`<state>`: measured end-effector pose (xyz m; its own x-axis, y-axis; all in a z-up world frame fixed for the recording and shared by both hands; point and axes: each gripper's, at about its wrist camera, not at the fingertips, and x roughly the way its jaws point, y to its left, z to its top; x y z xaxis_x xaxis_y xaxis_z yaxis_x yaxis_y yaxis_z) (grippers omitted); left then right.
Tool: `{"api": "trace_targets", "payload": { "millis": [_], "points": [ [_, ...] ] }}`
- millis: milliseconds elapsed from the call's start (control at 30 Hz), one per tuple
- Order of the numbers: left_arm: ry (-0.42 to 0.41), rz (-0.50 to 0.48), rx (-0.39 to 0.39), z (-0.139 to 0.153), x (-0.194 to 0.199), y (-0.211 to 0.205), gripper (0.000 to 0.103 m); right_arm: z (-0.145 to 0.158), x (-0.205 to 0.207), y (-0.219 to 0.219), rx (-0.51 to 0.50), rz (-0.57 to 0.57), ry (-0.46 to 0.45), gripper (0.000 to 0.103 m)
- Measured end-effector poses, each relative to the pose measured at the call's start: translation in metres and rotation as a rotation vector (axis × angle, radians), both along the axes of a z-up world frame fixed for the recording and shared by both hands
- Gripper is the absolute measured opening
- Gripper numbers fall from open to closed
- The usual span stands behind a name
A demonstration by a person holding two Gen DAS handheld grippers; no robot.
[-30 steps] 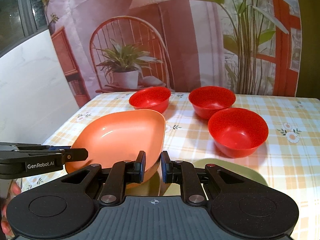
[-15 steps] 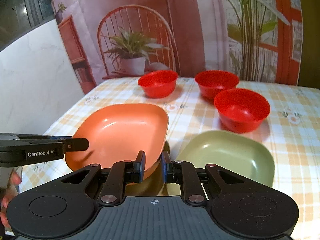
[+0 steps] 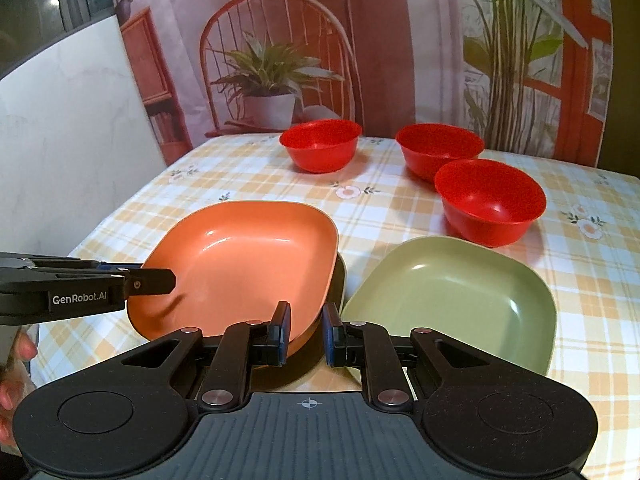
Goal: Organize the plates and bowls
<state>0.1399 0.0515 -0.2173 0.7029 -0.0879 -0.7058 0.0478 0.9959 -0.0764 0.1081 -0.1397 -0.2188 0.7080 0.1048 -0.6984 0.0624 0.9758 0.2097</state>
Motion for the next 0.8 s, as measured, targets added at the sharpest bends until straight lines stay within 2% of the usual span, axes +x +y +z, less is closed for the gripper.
{"api": "trace_targets", "payload": {
  "millis": [500, 800],
  "points": [
    [0.024, -0.006, 0.033, -0.011, 0.0, -0.003, 0.017, -0.007, 0.001, 0.009, -0.056, 0.026, 0.025, 0.016],
    [0.025, -0.008, 0.028, -0.012, -0.001, -0.001, 0.017, -0.01, 0.001, 0.009, -0.071, 0.028, 0.03, 0.016]
  ]
}}
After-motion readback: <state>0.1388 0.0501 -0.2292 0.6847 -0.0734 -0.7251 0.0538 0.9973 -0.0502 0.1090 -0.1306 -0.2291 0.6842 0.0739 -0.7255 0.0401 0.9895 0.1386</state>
